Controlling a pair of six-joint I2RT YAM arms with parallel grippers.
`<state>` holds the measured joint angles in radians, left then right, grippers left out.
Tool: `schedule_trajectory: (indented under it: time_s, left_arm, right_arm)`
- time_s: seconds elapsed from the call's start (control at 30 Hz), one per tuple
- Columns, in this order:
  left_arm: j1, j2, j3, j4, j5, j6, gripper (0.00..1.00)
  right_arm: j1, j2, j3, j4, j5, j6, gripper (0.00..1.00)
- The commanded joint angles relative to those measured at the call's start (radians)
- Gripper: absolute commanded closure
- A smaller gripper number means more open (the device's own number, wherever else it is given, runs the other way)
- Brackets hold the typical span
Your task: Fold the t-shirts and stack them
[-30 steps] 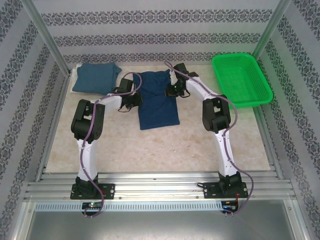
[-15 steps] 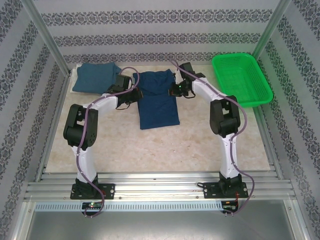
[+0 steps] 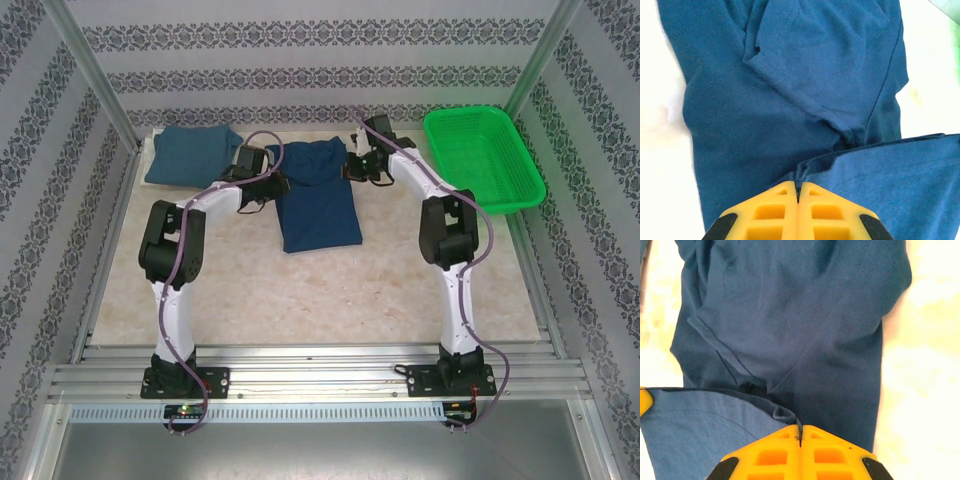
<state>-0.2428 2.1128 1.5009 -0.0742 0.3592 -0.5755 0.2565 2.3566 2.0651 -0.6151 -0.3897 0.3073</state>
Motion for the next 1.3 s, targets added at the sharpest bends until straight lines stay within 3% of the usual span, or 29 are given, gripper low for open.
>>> schedule_trajectory:
  time_s: [0.0, 0.37, 0.4, 0.43, 0.47, 0.5, 0.57, 0.63, 0.7, 0.83, 1.0, 1.13, 1.27]
  left_arm:
    - [-0.003, 0.036, 0.024, -0.03, -0.034, 0.031, 0.96]
    - [0.018, 0.109, 0.01, 0.001, -0.08, 0.012, 0.95]
    - [0.022, 0.108, 0.001, 0.02, -0.079, 0.006, 0.9]
    - [0.025, 0.109, -0.001, 0.03, -0.076, -0.002, 0.81]
    - [0.029, 0.107, 0.002, 0.029, -0.073, -0.006, 0.8]
    - [0.031, 0.099, 0.001, 0.028, -0.069, -0.012, 0.74]
    - [0.034, 0.048, -0.024, 0.044, -0.067, -0.017, 0.5]
    - [0.034, -0.051, -0.074, 0.053, -0.09, -0.014, 0.17]
    - [0.033, -0.145, -0.126, 0.041, -0.09, -0.011, 0.08]
    - [0.023, -0.328, -0.287, 0.002, -0.064, -0.045, 0.0]
    - [-0.031, -0.51, -0.49, -0.044, -0.061, -0.033, 0.0]
    - [-0.061, -0.562, -0.631, 0.012, -0.023, -0.074, 0.05]
    - [-0.096, -0.517, -0.687, 0.079, 0.006, -0.109, 0.1]
  right_arm:
    - [-0.01, 0.077, 0.08, -0.073, -0.028, -0.023, 1.0]
    - [-0.031, 0.193, 0.163, -0.1, -0.008, -0.023, 0.98]
    - [-0.031, 0.199, 0.176, -0.105, -0.008, -0.025, 0.95]
    - [-0.032, 0.203, 0.189, -0.113, -0.001, -0.024, 0.85]
    - [-0.034, 0.202, 0.197, -0.117, 0.003, -0.024, 0.75]
    - [-0.036, 0.192, 0.196, -0.125, 0.006, -0.027, 0.71]
    - [-0.036, 0.127, 0.126, -0.093, 0.036, -0.034, 0.57]
    - [-0.039, 0.009, -0.022, -0.013, 0.062, -0.037, 0.45]
    - [-0.044, -0.096, -0.167, 0.042, 0.067, -0.034, 0.38]
    - [-0.056, -0.289, -0.457, 0.123, 0.028, 0.02, 0.36]
    - [-0.011, -0.461, -0.739, 0.219, -0.023, 0.04, 0.36]
    - [0.048, -0.508, -0.88, 0.276, 0.021, 0.048, 0.36]
    - [0.065, -0.487, -0.937, 0.356, 0.021, 0.089, 0.37]
